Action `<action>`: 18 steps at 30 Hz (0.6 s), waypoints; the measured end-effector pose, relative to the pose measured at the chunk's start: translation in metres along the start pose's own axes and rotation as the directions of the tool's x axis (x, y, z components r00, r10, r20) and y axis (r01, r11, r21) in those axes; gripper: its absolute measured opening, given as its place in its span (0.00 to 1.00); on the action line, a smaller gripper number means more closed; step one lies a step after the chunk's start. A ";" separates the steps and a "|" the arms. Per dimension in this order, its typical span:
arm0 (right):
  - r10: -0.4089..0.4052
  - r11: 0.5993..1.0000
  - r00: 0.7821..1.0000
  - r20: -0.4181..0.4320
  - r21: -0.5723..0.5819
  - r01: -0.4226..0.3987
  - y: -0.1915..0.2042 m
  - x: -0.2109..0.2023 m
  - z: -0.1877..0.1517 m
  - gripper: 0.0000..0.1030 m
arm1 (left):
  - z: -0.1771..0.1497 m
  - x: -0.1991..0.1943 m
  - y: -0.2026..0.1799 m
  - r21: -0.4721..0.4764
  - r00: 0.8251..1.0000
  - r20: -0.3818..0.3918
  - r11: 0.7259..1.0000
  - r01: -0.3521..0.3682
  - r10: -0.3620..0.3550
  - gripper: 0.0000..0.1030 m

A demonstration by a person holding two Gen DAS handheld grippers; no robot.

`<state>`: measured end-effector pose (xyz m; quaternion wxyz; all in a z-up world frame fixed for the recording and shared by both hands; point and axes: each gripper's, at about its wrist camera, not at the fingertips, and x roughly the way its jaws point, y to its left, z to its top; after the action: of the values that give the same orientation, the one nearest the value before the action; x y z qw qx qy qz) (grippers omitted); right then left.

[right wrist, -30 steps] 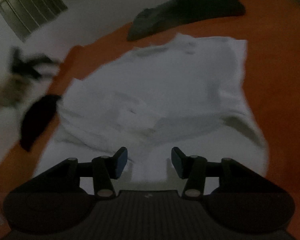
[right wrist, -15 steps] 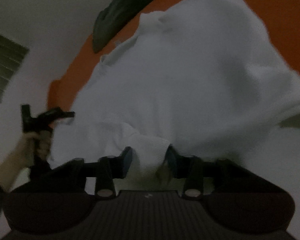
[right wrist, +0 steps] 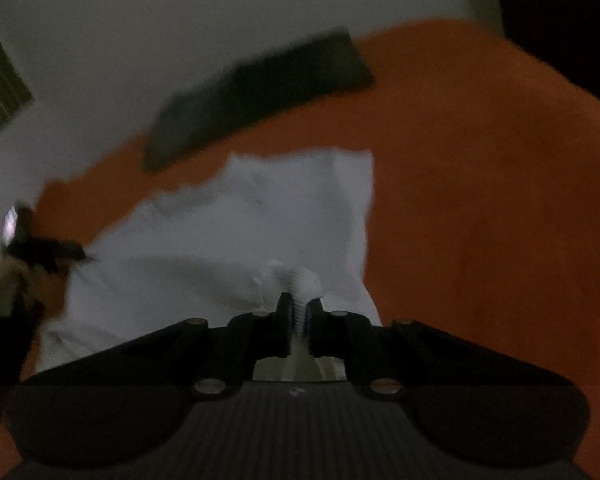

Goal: Fold clothes

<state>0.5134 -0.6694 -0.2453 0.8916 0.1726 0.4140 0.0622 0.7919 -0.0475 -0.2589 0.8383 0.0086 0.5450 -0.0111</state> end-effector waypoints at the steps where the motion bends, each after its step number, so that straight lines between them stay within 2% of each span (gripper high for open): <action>1: -0.007 1.000 1.000 -0.018 -0.006 0.007 0.000 0.006 -0.003 0.20 | 0.003 -0.002 -0.006 0.007 1.000 0.010 1.000 -0.012 0.012 0.04; 2: -0.007 1.000 0.999 -0.037 -0.011 0.006 0.001 0.011 -0.007 0.24 | 0.007 -0.007 -0.012 0.010 0.998 0.034 0.999 -0.045 0.045 0.04; 4: 0.034 0.999 0.998 -0.046 -0.004 -0.034 0.003 0.010 -0.013 0.42 | 0.016 -0.015 -0.023 0.049 0.991 0.088 0.993 -0.105 0.101 0.03; 6: 0.080 0.997 0.996 -0.029 -0.006 -0.081 0.008 0.004 -0.019 0.44 | 0.026 -0.019 -0.030 0.091 0.978 0.128 0.980 -0.179 0.166 0.03; 8: 0.062 0.997 0.998 -0.010 -0.049 -0.062 0.018 0.001 -0.021 0.44 | 0.034 -0.017 -0.033 0.154 0.941 0.181 0.936 -0.316 0.287 0.03; 9: 0.047 0.996 0.999 0.000 -0.073 -0.046 0.024 0.000 -0.022 0.44 | 0.035 -0.018 -0.032 0.162 0.895 0.230 0.892 -0.422 0.381 0.07; 10: 0.036 0.995 0.999 0.008 -0.091 -0.035 0.028 0.000 -0.023 0.44 | 0.039 -0.015 -0.031 0.151 0.865 0.257 0.866 -0.477 0.432 0.10; 11: 0.033 0.995 0.999 0.012 -0.099 -0.032 0.030 0.001 -0.026 0.44 | 0.041 -0.017 -0.024 0.122 0.861 0.259 0.870 -0.478 0.437 0.25; 12: 0.030 0.994 0.999 0.016 -0.108 -0.028 0.033 0.001 -0.028 0.44 | 0.042 -0.020 -0.015 0.082 0.888 0.242 0.904 -0.420 0.391 0.53; 13: 0.033 0.993 0.999 0.018 -0.112 -0.031 0.035 0.002 -0.030 0.45 | 0.038 -0.029 -0.004 0.043 0.928 0.224 0.948 -0.315 0.298 0.65; 14: 0.048 0.993 0.999 0.019 -0.108 -0.045 0.037 0.002 -0.031 0.45 | 0.026 -0.040 0.001 0.022 0.953 0.205 0.973 -0.232 0.222 0.70; 15: 0.068 0.993 0.998 0.019 -0.103 -0.065 0.039 0.001 -0.032 0.45 | 0.014 -0.050 0.006 0.000 0.972 0.186 0.989 -0.147 0.145 0.70; 16: 0.085 0.991 0.996 0.018 -0.100 -0.083 0.042 0.000 -0.034 0.45 | 0.002 -0.061 0.011 -0.024 0.983 0.170 0.998 -0.062 0.065 0.69; 17: 0.100 0.990 0.995 0.013 -0.100 -0.098 0.044 -0.002 -0.037 0.45 | -0.019 -0.077 0.013 -0.033 0.983 0.182 0.999 0.017 -0.010 0.69; 18: 0.112 0.988 0.994 0.010 -0.104 -0.111 0.048 -0.003 -0.039 0.45 | -0.046 -0.093 0.015 -0.014 0.975 0.211 0.997 0.071 -0.066 0.76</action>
<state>0.4834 -0.6158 -0.2487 0.8976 0.1497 0.3930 0.1320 0.7129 -0.0306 -0.1929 0.8905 -0.0202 0.4532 -0.0351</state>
